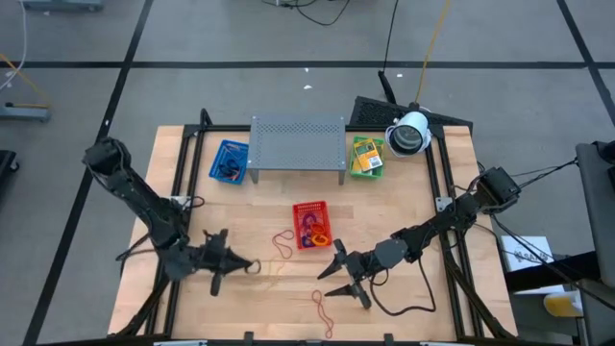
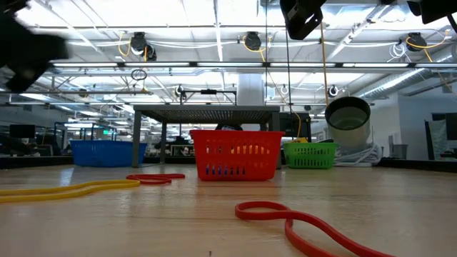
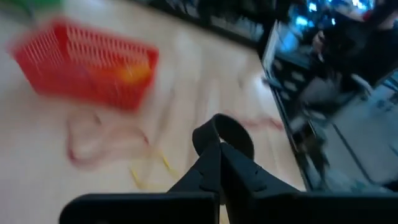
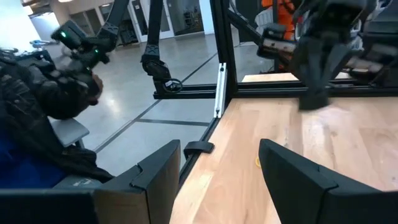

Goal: Pick & Place Office Desk Supplies
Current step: Put the black rubber band into the blue basket

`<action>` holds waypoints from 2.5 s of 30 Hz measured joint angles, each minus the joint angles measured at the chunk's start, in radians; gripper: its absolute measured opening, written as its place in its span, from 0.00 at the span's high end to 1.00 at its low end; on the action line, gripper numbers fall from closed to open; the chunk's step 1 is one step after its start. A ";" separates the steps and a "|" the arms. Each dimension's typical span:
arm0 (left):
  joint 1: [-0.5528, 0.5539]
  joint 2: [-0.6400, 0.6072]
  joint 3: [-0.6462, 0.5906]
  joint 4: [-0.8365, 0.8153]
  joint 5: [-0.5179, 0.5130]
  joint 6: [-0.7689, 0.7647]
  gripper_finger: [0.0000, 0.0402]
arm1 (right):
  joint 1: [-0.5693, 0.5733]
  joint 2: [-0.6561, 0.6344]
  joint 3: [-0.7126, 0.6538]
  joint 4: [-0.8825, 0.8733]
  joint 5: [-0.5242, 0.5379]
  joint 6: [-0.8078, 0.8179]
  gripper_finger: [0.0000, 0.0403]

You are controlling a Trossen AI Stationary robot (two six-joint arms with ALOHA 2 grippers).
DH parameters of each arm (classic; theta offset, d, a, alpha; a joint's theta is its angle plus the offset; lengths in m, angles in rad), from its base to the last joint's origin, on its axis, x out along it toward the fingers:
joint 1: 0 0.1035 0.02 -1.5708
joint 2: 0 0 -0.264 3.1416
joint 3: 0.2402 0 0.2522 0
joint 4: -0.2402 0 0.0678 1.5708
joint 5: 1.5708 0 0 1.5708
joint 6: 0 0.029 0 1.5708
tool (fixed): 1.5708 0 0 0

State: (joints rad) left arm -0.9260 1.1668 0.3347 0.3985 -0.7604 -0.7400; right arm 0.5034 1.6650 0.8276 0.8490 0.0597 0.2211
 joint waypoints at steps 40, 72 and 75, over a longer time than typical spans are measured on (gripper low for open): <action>0.653 -0.651 0.001 0.048 -0.682 1.083 1.00 | -0.111 0.000 0.000 0.042 -0.005 -0.024 0.48; 1.155 -0.650 0.001 -0.678 -0.069 0.335 0.96 | -0.109 0.000 0.000 0.000 -0.005 -0.005 0.48; 1.155 -0.650 0.001 -0.683 -0.067 0.335 0.91 | -0.109 0.000 0.000 -0.002 -0.005 0.006 0.48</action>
State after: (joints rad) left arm 0.2287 0.5167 0.3355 -0.2843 -0.8272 -0.4053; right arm 0.3943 1.6650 0.8276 0.8467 0.0544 0.2271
